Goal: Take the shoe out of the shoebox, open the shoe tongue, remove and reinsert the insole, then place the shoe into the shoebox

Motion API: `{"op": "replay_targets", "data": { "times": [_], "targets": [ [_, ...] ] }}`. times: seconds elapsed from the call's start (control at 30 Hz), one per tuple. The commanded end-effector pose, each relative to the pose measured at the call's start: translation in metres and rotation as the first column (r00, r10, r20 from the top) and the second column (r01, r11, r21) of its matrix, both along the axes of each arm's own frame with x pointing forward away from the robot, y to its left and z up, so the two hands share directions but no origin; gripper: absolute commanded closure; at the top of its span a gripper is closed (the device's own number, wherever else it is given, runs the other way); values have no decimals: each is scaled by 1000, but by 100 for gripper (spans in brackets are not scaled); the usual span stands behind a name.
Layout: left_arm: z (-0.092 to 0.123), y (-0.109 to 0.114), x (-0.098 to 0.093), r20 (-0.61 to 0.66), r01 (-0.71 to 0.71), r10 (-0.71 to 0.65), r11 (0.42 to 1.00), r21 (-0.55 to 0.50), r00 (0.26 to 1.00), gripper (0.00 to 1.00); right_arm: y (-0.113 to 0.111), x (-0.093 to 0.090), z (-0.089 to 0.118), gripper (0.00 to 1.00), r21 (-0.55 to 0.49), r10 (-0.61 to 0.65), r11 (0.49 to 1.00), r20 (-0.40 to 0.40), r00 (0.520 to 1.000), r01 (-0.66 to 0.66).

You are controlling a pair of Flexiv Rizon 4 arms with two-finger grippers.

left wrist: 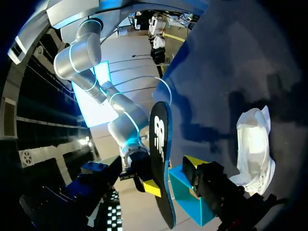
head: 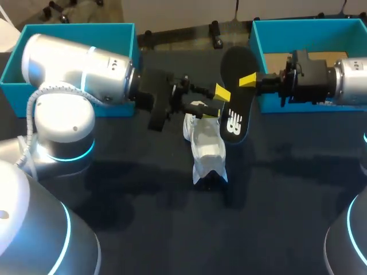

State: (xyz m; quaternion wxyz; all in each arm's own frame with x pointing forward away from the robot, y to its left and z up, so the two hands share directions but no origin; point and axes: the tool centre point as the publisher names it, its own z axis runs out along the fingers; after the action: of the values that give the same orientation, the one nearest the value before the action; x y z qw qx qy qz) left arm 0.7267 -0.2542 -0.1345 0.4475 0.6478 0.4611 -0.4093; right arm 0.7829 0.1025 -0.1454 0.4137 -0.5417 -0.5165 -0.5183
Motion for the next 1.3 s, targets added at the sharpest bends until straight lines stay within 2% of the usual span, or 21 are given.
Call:
{"op": "replay_targets", "data": {
  "times": [0.03, 0.3, 0.4, 0.6, 0.97, 1.3],
  "targets": [
    [8, 12, 1, -8, -2, 3, 995, 103, 1000, 0, 2, 5, -7, 100, 0, 13, 1000, -10, 1000, -13],
    [8, 23, 10, -50, -10, 27, 948, 320, 998, 0, 2, 6, -15, 100, -3, 16, 1000, -23, 1000, -16],
    [7, 29, 13, -66, 9, 21, 903, 430, 998, 0, 2, 6, -18, 100, -2, 16, 1000, -25, 1000, -16],
    [13, 33, 22, -70, 37, 4, 818, 574, 998, 0, 4, 6, -24, 100, -2, 22, 1000, -34, 999, -22],
    [29, 28, 34, -81, 26, 41, 727, 686, 996, 0, 6, 6, -30, 100, -2, 20, 1000, -31, 999, -20],
    [31, 27, 33, -87, 23, 51, 725, 688, 995, 0, 8, 10, -35, 100, 4, 22, 1000, -24, 999, -22]
  ]
}}
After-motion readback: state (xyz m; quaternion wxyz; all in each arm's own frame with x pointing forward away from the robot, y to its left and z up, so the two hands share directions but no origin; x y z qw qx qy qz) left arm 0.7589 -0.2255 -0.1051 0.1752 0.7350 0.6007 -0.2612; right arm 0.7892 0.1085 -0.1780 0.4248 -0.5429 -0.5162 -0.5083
